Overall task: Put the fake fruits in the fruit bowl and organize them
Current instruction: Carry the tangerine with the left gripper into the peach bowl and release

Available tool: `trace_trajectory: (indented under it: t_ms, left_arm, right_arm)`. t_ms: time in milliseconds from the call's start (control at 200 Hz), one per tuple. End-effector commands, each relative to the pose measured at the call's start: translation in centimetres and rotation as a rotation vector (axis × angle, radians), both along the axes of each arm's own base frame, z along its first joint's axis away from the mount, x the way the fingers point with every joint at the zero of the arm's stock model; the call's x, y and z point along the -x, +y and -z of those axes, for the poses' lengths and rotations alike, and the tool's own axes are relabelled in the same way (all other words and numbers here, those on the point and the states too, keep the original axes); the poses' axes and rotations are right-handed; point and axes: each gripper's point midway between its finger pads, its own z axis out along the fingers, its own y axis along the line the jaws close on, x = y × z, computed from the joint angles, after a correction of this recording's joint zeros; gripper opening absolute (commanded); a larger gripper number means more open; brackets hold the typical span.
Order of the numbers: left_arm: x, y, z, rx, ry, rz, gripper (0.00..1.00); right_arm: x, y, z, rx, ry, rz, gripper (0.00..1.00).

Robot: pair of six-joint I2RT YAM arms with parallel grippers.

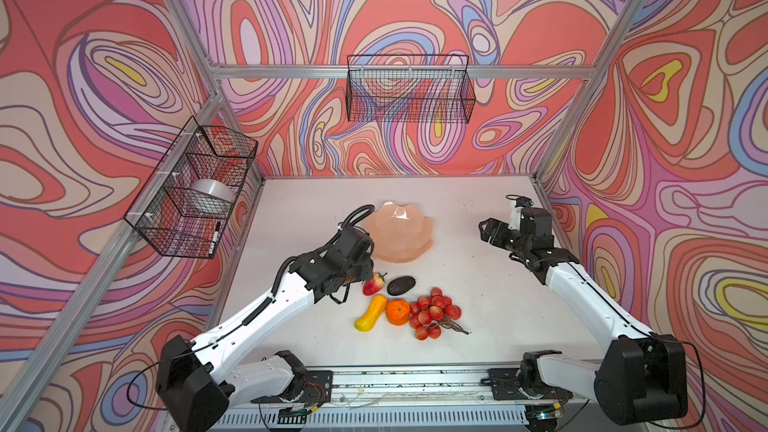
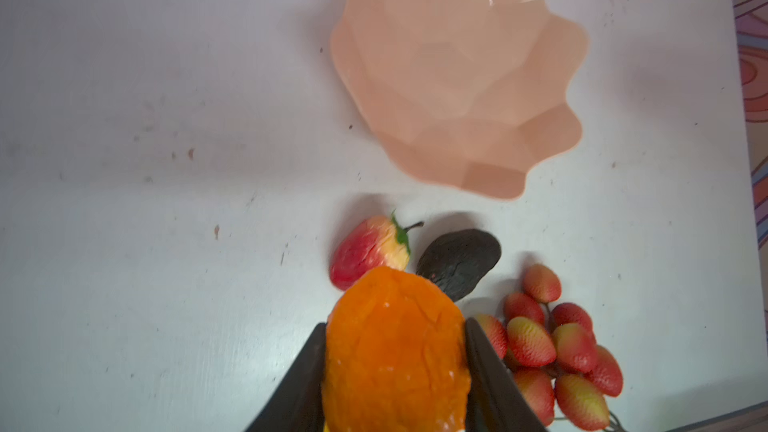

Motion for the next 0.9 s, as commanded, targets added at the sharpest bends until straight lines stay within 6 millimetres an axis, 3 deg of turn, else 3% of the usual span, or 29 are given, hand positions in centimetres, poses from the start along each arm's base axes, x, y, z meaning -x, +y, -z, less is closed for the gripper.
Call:
trace_trajectory:
  t_ms: [0, 165, 335, 516, 731, 896]
  left_arm:
    - [-3.3, -1.1, 0.9, -0.104, 0.03, 0.096, 0.42]
    - [-9.8, -3.8, 1.5, -0.126, 0.057, 0.141, 0.41]
    - [-14.4, -5.9, 4.6, -0.201, 0.099, 0.172, 0.41]
    - [-16.5, -7.1, 8.1, -0.228, 0.152, 0.173, 0.42]
    - [-17.6, -8.4, 11.2, -0.207, 0.202, 0.164, 0.44]
    - [-17.6, -8.1, 12.9, -0.218, 0.233, 0.12, 0.55]
  right_arm:
    - [0.0, -0.3, -0.5, 0.025, 0.004, 0.008, 0.93]
    - [1.0, -0.4, -1.0, 0.029, 0.008, 0.008, 0.93]
    - [2.0, -0.9, -0.5, 0.044, 0.029, 0.025, 0.93]
    - [2.5, -1.1, -0.8, 0.063, 0.037, 0.024, 0.93]
    - [2.6, -1.1, -2.4, 0.076, 0.023, 0.012, 0.93]
    - [2.8, -0.7, -3.0, 0.061, 0.027, -0.001, 0.93]
